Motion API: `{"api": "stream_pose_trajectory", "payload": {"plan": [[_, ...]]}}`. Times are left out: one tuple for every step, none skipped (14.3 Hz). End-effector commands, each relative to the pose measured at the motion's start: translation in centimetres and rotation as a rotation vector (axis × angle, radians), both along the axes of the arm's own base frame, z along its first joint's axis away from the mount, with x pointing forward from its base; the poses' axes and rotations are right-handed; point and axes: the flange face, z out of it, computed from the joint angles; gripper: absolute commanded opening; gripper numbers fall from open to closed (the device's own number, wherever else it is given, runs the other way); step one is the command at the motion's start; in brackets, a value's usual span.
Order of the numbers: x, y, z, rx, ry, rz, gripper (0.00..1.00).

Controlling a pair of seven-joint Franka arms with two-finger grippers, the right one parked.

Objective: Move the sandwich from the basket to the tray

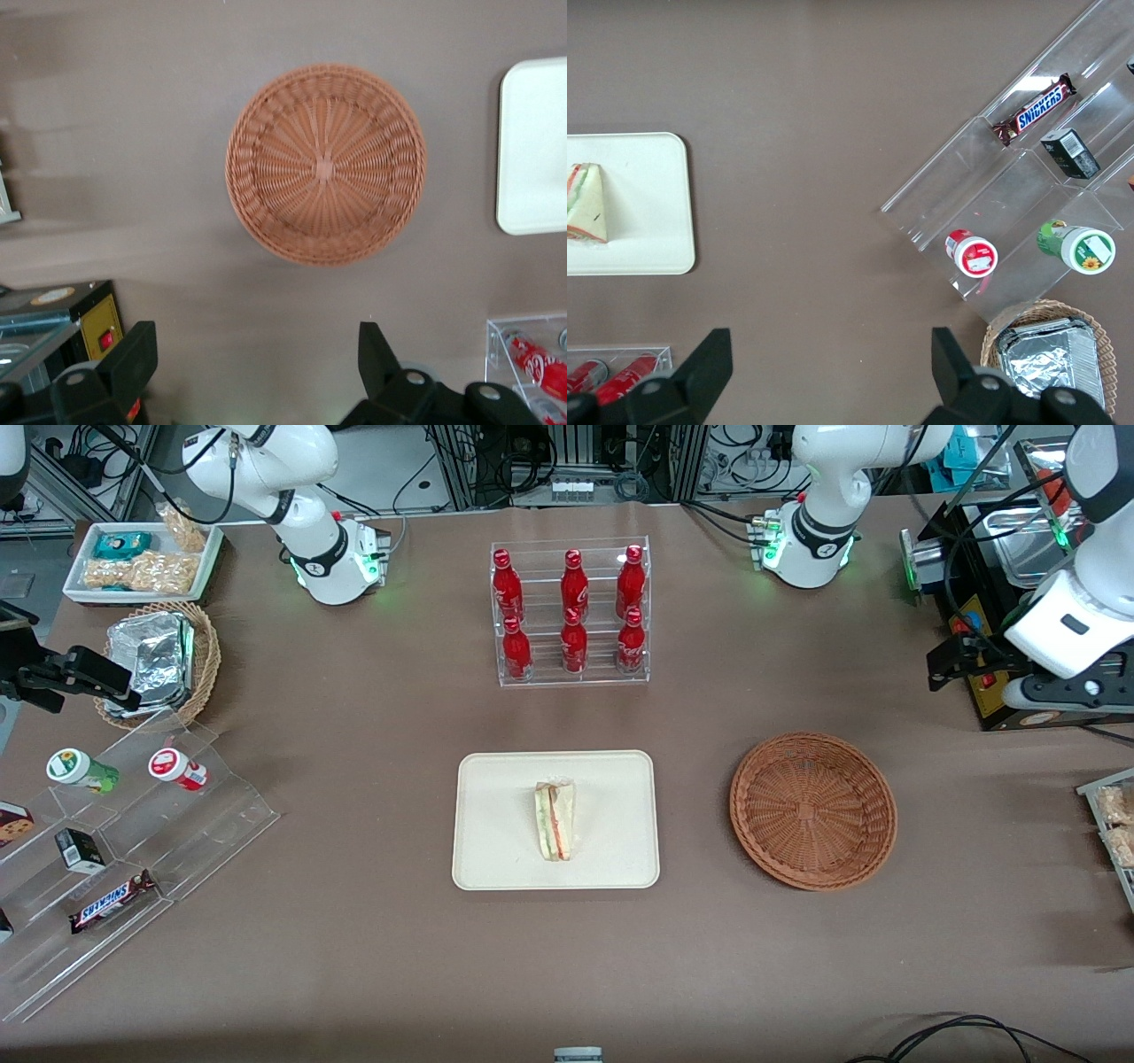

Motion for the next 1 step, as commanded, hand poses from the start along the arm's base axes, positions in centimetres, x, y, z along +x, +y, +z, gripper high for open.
{"api": "stream_pose_trajectory", "payload": {"plan": [[0.32, 0.31, 0.76, -0.014, -0.028, 0.003, 1.0]]}}
